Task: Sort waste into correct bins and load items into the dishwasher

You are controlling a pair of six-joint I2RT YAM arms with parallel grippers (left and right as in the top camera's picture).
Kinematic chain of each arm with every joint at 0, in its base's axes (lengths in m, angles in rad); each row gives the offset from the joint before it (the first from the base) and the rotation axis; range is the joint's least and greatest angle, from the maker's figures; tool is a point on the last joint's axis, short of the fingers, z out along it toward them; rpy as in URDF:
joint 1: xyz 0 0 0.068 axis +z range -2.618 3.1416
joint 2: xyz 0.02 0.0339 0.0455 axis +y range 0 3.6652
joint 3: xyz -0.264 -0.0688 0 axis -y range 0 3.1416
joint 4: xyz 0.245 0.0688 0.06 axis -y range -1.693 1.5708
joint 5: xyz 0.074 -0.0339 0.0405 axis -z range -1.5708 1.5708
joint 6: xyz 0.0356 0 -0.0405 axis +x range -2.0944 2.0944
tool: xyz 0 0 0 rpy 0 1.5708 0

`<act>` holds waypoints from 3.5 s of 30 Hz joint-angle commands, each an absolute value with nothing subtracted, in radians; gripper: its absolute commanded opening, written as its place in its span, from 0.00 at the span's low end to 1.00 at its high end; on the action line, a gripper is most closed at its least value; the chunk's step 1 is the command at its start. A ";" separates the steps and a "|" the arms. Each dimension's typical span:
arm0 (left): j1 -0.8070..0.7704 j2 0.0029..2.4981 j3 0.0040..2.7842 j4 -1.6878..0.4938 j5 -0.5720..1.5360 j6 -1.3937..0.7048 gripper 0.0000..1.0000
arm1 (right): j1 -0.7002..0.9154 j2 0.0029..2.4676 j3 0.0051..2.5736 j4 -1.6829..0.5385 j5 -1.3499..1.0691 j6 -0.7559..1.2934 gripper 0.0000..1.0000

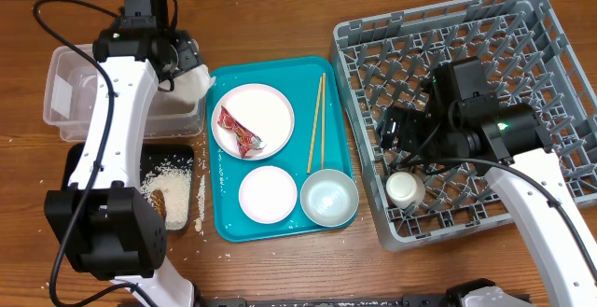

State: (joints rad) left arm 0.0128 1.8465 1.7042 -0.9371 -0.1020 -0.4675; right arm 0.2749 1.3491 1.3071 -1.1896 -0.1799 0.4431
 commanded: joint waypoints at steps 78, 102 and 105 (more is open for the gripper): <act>-0.112 0.566 0.591 -0.266 0.229 0.037 1.00 | 0.274 1.327 1.330 -1.168 -0.185 0.439 1.00; -0.031 0.004 0.005 -0.051 0.259 -0.015 1.00 | 0.274 1.327 1.330 -1.168 -0.185 0.439 1.00; -0.031 0.004 0.005 -0.051 0.259 -0.015 1.00 | 0.274 1.327 1.330 -1.168 -0.185 0.439 1.00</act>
